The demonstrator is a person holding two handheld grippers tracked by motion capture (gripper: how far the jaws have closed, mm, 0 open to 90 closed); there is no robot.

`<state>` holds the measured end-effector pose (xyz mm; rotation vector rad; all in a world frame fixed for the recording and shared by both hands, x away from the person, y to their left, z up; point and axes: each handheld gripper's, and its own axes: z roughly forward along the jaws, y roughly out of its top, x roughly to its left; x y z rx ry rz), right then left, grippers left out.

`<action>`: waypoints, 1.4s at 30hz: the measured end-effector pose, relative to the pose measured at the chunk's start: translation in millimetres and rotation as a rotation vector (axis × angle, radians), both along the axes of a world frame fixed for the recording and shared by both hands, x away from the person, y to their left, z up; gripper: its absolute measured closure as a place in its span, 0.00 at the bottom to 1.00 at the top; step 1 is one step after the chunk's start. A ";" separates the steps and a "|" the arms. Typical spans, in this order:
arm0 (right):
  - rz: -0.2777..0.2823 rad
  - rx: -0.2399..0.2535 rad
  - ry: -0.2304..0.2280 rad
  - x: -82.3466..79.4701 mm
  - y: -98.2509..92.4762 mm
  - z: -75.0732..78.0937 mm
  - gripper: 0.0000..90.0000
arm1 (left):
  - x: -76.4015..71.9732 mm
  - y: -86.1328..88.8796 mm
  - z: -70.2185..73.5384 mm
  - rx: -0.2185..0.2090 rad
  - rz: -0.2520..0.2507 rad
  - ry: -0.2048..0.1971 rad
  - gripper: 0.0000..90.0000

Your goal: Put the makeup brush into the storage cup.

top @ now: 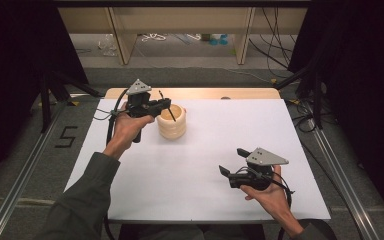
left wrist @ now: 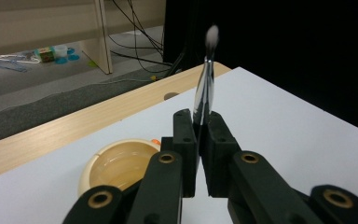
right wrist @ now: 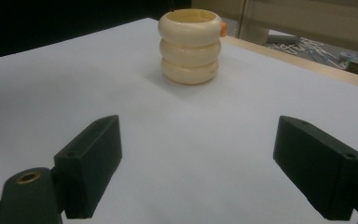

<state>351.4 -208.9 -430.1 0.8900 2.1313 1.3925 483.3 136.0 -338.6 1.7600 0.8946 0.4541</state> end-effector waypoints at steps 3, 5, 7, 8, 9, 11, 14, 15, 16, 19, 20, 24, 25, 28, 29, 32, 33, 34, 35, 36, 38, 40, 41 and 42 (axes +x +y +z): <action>-0.002 0.003 -0.003 0.4 1.1 -0.9 0.18 | 3.8 -0.4 0.5 0.012 0.005 -0.003 0.94; -0.001 0.003 -0.003 0.3 1.2 -1.0 0.18 | 7.8 0.0 -0.3 0.016 0.014 -0.004 0.94; -0.001 0.003 -0.004 0.5 1.2 -0.9 0.18 | 11.2 0.7 -1.6 0.019 0.025 0.002 0.94; 0.002 -0.001 0.002 0.5 0.7 -0.5 0.18 | 12.9 0.7 -2.4 0.014 0.029 0.005 0.94; 0.000 0.002 -0.001 0.7 1.1 -1.0 0.18 | 14.8 1.4 -2.9 0.016 0.030 0.004 0.94; 0.004 0.000 0.003 0.7 0.9 -1.0 0.18 | 17.1 1.6 -3.6 0.006 0.039 0.006 0.94; 0.014 0.005 0.001 1.2 1.6 -1.7 0.18 | 21.9 3.5 -3.4 0.013 0.049 0.004 0.94; 0.009 -0.009 0.010 0.3 0.9 -0.7 0.18 | 23.4 3.8 -3.3 0.010 0.054 0.006 0.94; 0.011 -0.007 0.008 0.5 1.1 -0.9 0.18 | 25.1 4.1 -2.9 0.010 0.054 0.002 0.94; 0.007 -0.020 0.014 0.1 0.4 -0.1 0.18 | 28.5 3.9 -1.4 0.019 0.059 -0.006 0.94; 0.007 -0.020 0.015 0.1 0.4 0.0 0.18 | 29.7 3.8 -1.4 0.024 0.062 -0.007 0.94; 0.017 -0.007 0.011 0.7 1.3 -0.9 0.18 | 34.6 1.7 -5.9 0.026 0.063 0.004 0.94; 0.017 -0.007 0.012 0.6 1.5 -1.0 0.18 | 35.7 0.9 -7.4 0.029 0.069 0.010 0.94; 0.018 -0.007 0.013 0.6 1.7 -1.0 0.18 | 39.2 -0.5 -10.1 0.030 0.070 0.016 0.94; 0.018 -0.007 0.013 0.6 1.7 -0.9 0.18 | 40.3 -1.5 -11.2 0.025 0.073 0.018 0.94; 0.019 -0.006 0.014 0.7 1.7 -1.0 0.18 | 41.9 -3.5 -13.1 0.035 0.070 0.019 0.94; 0.020 -0.005 0.013 0.8 1.8 -1.2 0.18 | 42.3 -4.2 -13.7 0.036 0.072 0.021 0.94; 0.020 -0.005 0.012 0.9 1.9 -1.2 0.18 | 42.9 -4.6 -14.2 0.037 0.068 0.022 0.94; 0.020 -0.007 0.011 1.0 1.9 -1.3 0.18 | 43.6 -4.9 -14.9 0.034 0.071 0.023 0.94; 0.021 -0.005 0.012 0.8 2.1 -1.1 0.18 | 44.5 -5.3 -15.7 0.034 0.071 0.024 0.94; 0.023 -0.007 0.011 0.6 2.1 -1.0 0.18 | 46.3 -5.7 -17.6 0.037 0.076 0.028 0.94; 0.024 -0.006 0.014 0.6 2.3 -1.1 0.18 | 47.8 -6.7 -19.8 0.037 0.079 0.035 0.94; 0.024 -0.006 0.010 1.0 2.3 -1.4 0.18 | 48.4 -7.0 -20.7 0.040 0.076 0.036 0.94; 0.024 -0.006 0.012 0.8 2.3 -1.3 0.18 | 49.3 -7.2 -21.8 0.042 0.074 0.032 0.94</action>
